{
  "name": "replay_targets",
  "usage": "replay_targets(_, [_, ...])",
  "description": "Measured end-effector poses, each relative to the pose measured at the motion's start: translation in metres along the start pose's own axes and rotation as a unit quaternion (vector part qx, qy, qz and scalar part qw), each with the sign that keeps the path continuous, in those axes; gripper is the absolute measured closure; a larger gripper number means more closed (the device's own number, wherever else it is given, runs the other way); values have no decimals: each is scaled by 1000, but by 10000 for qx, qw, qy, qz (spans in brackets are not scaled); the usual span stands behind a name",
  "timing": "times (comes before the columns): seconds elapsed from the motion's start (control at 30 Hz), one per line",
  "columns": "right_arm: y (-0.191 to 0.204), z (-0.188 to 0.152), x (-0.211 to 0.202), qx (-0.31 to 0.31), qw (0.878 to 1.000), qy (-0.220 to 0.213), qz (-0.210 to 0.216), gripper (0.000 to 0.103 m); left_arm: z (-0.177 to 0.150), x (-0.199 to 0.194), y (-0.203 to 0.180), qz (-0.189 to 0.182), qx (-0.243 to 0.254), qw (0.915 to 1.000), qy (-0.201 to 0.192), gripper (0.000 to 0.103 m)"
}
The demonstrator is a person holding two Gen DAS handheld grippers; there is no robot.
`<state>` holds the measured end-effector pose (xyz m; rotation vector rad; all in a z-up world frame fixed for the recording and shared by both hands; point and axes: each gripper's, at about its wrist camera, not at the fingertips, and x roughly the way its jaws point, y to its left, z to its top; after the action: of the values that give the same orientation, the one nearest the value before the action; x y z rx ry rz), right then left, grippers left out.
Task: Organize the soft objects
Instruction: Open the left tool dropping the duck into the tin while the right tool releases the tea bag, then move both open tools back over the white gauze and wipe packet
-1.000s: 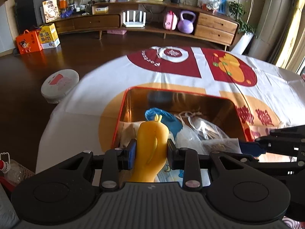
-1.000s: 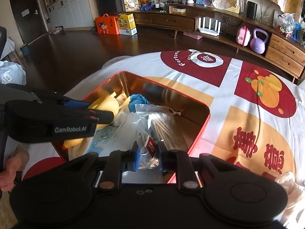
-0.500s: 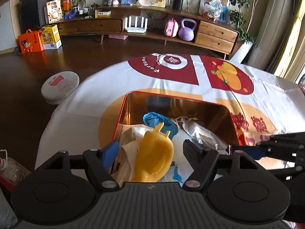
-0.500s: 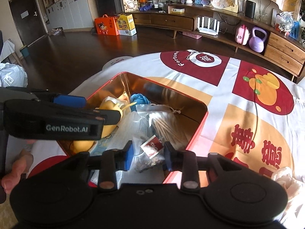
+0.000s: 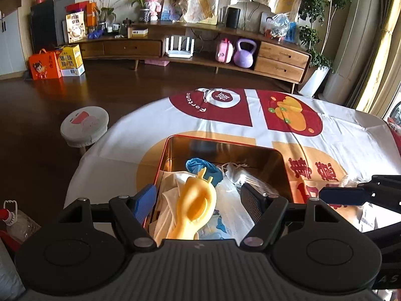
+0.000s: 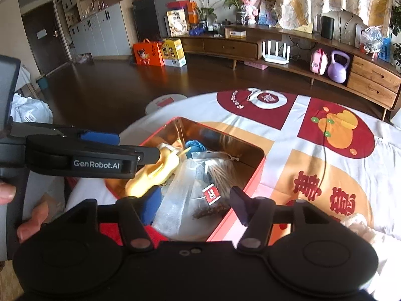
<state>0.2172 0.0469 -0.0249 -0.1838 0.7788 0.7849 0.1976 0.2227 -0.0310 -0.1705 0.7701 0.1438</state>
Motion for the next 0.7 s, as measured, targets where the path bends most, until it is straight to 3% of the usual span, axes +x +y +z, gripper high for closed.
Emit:
replay_targets(0.17, [-2, -4, -26, 35, 9998, -174, 40, 35, -1, -23, -9, -75, 68, 9998, -190, 29])
replay_targets(0.33, [-3, -12, -51, 81, 9994, -325, 63, 30, -6, -46, -24, -186, 181, 9991, -349, 21])
replay_targets(0.7, [-23, -39, -98, 212, 9981, -584, -27, 14, -19, -69, -66, -423, 319, 9976, -451, 17])
